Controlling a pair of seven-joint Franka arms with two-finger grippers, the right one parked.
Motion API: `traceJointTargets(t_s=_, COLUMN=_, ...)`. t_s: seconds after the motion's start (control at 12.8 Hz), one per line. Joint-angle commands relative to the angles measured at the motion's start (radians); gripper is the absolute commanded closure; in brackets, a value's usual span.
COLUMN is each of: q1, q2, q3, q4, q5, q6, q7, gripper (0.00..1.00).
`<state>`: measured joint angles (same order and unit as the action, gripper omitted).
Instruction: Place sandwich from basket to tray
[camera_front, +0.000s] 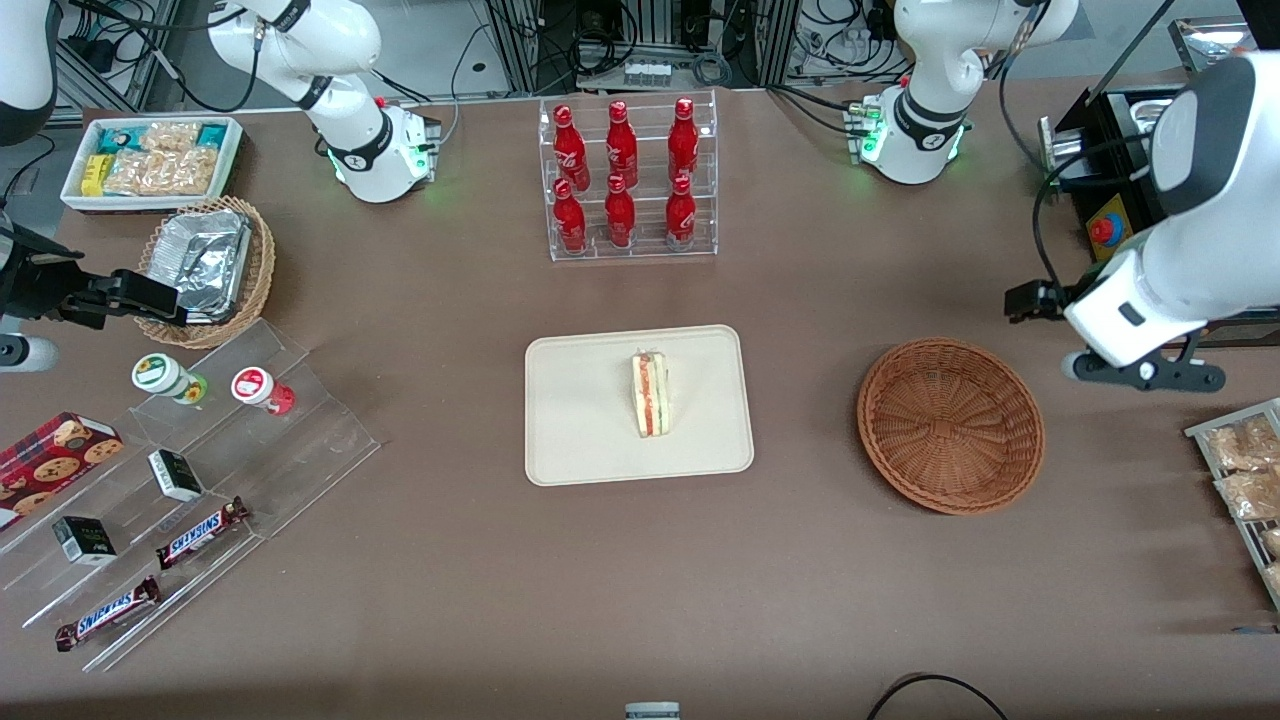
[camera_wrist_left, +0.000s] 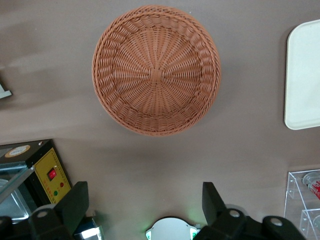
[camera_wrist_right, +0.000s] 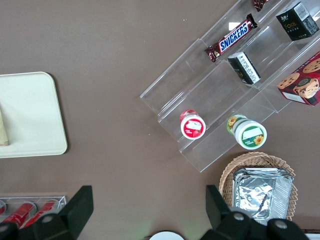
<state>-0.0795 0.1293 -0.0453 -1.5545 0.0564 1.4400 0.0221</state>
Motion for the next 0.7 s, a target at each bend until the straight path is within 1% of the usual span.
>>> traceJointTargets(t_s=0.0, q1=0.011, q2=-0.109, q3=-0.011, q4=-0.114, q5=0.01, q6=0.039, q7=0.007, gripper=0.0)
traceJointTargets(t_s=0.31, q1=0.014, q2=-0.139, q3=-0.011, q4=-0.119, q5=0.005, q6=0.022, q7=0.009, gripper=0.0)
traceJointTargets(t_s=0.47, q1=0.064, q2=-0.154, q3=-0.024, q4=-0.122, q5=-0.001, q6=0.019, q7=0.013, gripper=0.0)
traceJointTargets(t_s=0.62, q1=0.075, q2=-0.154, q3=-0.031, q4=-0.119, q5=-0.001, q6=0.017, q7=0.015, gripper=0.0)
